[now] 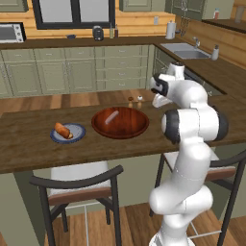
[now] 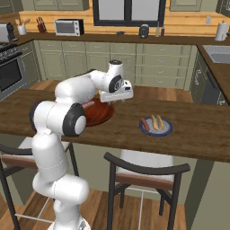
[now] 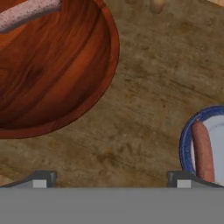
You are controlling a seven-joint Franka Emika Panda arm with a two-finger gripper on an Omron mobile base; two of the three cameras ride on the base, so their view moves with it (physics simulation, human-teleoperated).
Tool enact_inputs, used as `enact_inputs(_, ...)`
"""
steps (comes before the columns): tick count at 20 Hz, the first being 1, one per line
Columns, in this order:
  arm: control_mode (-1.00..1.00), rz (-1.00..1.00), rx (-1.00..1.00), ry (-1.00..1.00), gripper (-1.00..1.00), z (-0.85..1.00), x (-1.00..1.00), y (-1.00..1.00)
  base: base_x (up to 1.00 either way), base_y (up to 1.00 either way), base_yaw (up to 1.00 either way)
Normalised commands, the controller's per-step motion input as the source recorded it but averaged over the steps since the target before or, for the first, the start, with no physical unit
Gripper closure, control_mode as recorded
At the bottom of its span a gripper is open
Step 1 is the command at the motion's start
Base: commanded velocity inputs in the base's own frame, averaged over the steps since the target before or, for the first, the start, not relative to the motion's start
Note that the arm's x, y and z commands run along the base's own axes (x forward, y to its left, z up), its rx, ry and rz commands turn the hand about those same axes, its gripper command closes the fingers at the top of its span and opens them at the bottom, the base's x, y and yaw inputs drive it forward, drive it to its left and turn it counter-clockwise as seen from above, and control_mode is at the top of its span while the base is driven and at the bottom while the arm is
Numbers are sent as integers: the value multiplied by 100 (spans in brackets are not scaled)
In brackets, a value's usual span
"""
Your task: Place one bun and one sausage from the bowl on each plate.
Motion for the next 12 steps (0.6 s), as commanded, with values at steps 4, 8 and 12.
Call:
enact_inputs(4, -100, -11, 0, 8, -100, 0, 14, 100, 0, 0, 0)
enact_inputs(8, -100, -9, 0, 18, -100, 0, 27, 99, 0, 0, 0)
enact_inputs(12, -100, -2, 1, 22, -100, -2, 19, 52, 0, 0, 0)
